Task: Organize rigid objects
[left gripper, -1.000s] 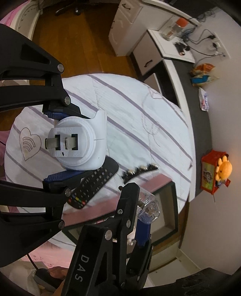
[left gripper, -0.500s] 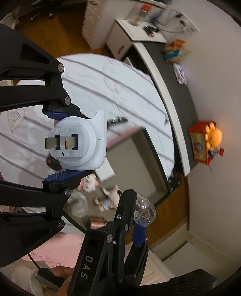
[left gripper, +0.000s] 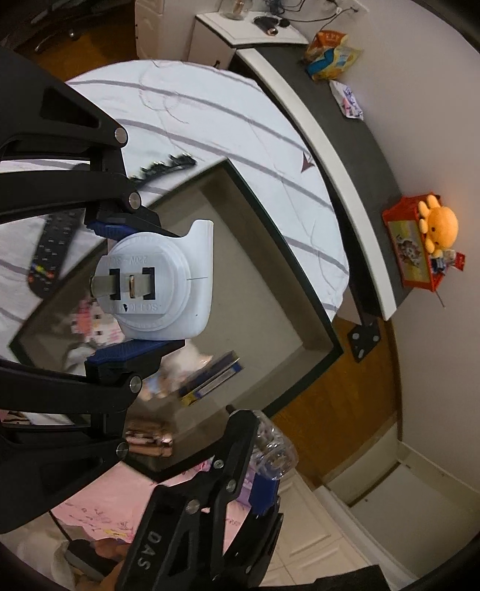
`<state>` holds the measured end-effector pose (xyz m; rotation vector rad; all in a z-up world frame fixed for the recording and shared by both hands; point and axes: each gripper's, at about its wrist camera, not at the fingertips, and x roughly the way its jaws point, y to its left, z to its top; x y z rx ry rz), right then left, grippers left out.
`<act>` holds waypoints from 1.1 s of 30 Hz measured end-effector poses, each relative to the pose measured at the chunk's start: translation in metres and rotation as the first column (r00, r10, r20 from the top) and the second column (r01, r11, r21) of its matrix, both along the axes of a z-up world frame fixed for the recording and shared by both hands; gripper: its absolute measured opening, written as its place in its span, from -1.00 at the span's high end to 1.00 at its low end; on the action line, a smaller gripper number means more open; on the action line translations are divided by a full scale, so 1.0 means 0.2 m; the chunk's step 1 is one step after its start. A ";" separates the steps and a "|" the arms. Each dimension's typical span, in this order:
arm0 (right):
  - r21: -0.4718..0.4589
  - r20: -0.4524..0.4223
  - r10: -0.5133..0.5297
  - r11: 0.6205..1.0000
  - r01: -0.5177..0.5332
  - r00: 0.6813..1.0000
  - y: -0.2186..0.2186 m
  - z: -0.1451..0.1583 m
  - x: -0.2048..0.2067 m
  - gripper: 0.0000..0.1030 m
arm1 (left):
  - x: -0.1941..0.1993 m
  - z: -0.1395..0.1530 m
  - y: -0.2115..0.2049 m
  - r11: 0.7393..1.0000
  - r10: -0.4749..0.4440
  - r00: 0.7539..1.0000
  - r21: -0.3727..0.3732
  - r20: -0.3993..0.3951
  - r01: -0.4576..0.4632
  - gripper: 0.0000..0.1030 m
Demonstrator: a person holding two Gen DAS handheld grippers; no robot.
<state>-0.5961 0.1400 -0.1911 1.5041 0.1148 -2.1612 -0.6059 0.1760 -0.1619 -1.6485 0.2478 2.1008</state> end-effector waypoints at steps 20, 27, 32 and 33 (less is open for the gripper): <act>0.059 0.116 0.075 0.995 -0.082 0.990 -0.16 -0.36 -0.21 0.00 | -0.16 -0.34 0.01 0.997 0.033 0.996 -0.073 0.078 -0.028 0.10; 0.077 0.113 0.070 0.994 -0.079 0.991 -0.18 -0.41 -0.24 0.00 | -0.20 -0.36 -0.01 0.996 0.066 0.997 -0.065 0.049 -0.063 0.09; 0.079 0.113 0.060 0.994 -0.070 0.992 -0.18 -0.46 -0.25 0.00 | -0.18 -0.38 -0.02 0.995 0.079 0.996 -0.064 0.043 -0.076 0.04; 0.082 0.113 0.061 0.994 -0.071 0.992 -0.19 -0.47 -0.25 0.00 | -0.19 -0.38 -0.03 0.995 0.085 0.996 -0.063 0.039 -0.082 0.01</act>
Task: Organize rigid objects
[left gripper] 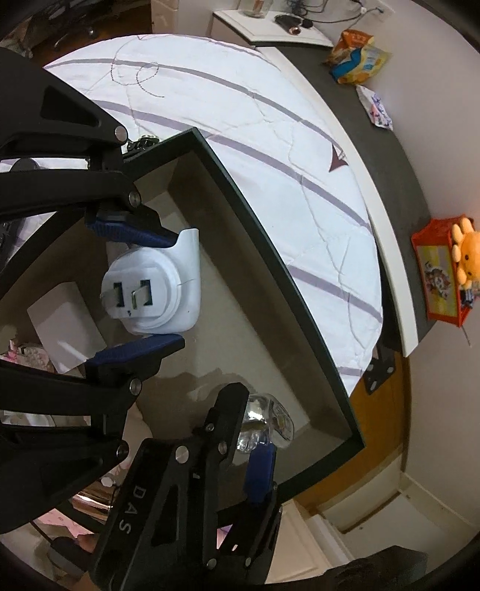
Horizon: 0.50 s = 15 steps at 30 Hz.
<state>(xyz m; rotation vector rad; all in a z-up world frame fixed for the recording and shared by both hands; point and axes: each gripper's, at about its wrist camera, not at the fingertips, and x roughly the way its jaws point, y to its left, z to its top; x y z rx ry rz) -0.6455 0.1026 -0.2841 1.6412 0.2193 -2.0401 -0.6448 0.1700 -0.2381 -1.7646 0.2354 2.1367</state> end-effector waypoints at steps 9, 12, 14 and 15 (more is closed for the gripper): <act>0.003 -0.011 -0.011 1.000 0.011 1.000 -0.02 -0.03 -0.02 0.00 | 0.02 0.06 -0.04 0.999 0.019 0.998 0.051 -0.052 -0.016 -0.45; -0.002 -0.018 -0.013 1.000 0.013 1.000 -0.02 -0.03 -0.02 0.00 | 0.04 0.09 -0.05 0.998 0.019 0.998 0.067 -0.056 -0.015 -0.47; -0.004 -0.022 -0.014 1.000 0.014 1.000 -0.02 -0.03 -0.02 0.00 | 0.05 0.09 -0.04 0.998 0.004 0.998 0.059 -0.060 0.000 -0.48; -0.006 -0.024 -0.015 1.000 0.015 1.000 -0.02 -0.03 -0.02 0.00 | 0.06 0.09 -0.04 0.998 0.002 0.998 0.056 -0.061 0.002 -0.49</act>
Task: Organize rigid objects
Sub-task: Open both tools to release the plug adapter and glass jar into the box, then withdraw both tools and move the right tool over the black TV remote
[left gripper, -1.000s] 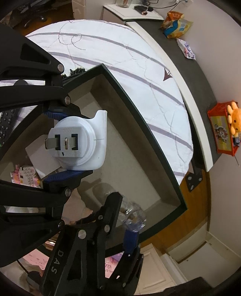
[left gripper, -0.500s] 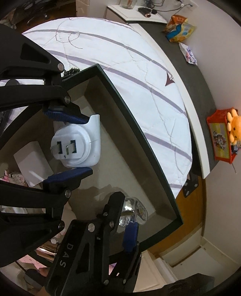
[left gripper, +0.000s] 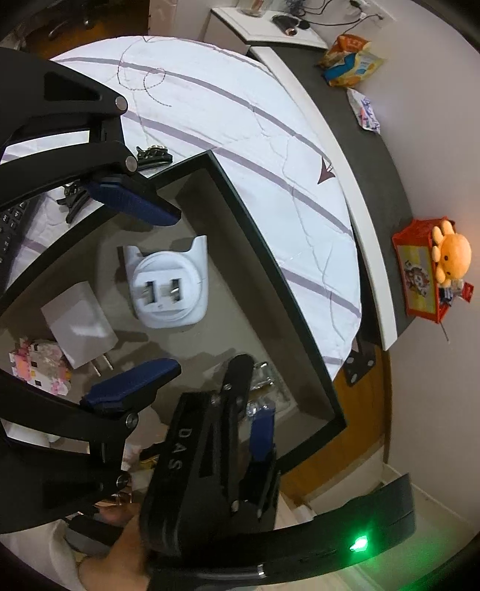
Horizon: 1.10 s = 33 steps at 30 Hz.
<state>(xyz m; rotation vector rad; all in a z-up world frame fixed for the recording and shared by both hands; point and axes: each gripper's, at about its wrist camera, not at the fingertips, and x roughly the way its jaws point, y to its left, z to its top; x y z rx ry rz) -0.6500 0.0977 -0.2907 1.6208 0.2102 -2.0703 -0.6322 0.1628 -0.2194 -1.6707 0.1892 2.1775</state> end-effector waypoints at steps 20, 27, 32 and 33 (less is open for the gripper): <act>-0.044 -0.024 -0.037 0.998 0.036 0.999 0.05 0.24 0.15 -0.04 | 0.16 0.25 -0.22 0.995 0.066 0.997 0.074 -0.033 -0.064 -0.66; -0.084 -0.075 0.013 0.996 -0.020 0.997 -0.03 0.43 0.34 -0.28 | 0.27 0.34 -0.41 0.992 0.127 0.991 0.025 -0.044 -0.126 -0.67; -0.085 -0.078 0.077 0.993 -0.084 0.994 -0.14 0.47 0.49 -0.32 | 0.37 0.35 -0.53 0.987 0.160 0.987 -0.006 -0.028 -0.160 -0.68; -0.086 -0.075 0.098 0.991 -0.104 0.992 -0.16 0.47 0.52 -0.34 | 0.40 0.35 -0.57 0.986 0.168 0.985 -0.014 -0.025 -0.169 -0.68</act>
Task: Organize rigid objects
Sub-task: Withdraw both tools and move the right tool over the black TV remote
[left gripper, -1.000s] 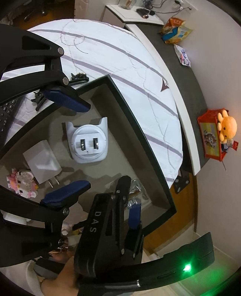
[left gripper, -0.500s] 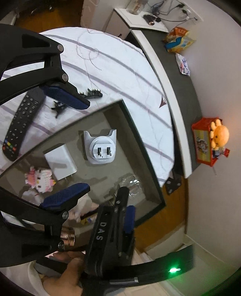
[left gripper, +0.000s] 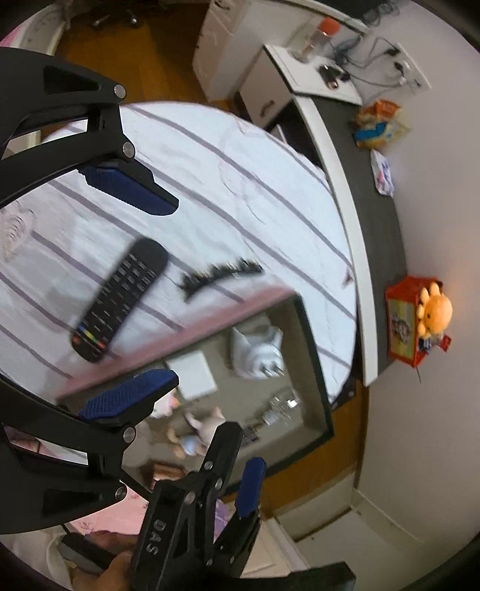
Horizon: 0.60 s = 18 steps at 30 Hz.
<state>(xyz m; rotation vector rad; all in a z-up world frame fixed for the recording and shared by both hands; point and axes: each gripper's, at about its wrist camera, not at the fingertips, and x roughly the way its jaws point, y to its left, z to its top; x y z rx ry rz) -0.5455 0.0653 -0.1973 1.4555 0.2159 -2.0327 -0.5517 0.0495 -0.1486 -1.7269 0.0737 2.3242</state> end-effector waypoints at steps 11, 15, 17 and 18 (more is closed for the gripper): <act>0.001 0.018 0.227 0.974 -0.227 0.974 -0.26 -0.01 0.37 -0.34 | 0.22 0.04 -0.35 0.992 0.118 0.993 -0.054 0.016 -0.117 -0.71; 0.013 0.046 0.290 0.957 -0.291 0.956 -0.38 -0.08 0.47 -0.34 | 0.28 0.01 -0.44 0.988 0.144 0.989 -0.061 0.042 -0.141 -0.71; 0.020 0.066 0.303 0.952 -0.305 0.951 -0.42 -0.12 0.51 -0.34 | 0.30 0.00 -0.47 0.987 0.144 0.988 -0.076 0.050 -0.140 -0.71; 0.024 0.076 0.307 0.950 -0.310 0.949 -0.43 -0.15 0.52 -0.34 | 0.31 -0.01 -0.49 0.987 0.146 0.988 -0.076 0.053 -0.142 -0.71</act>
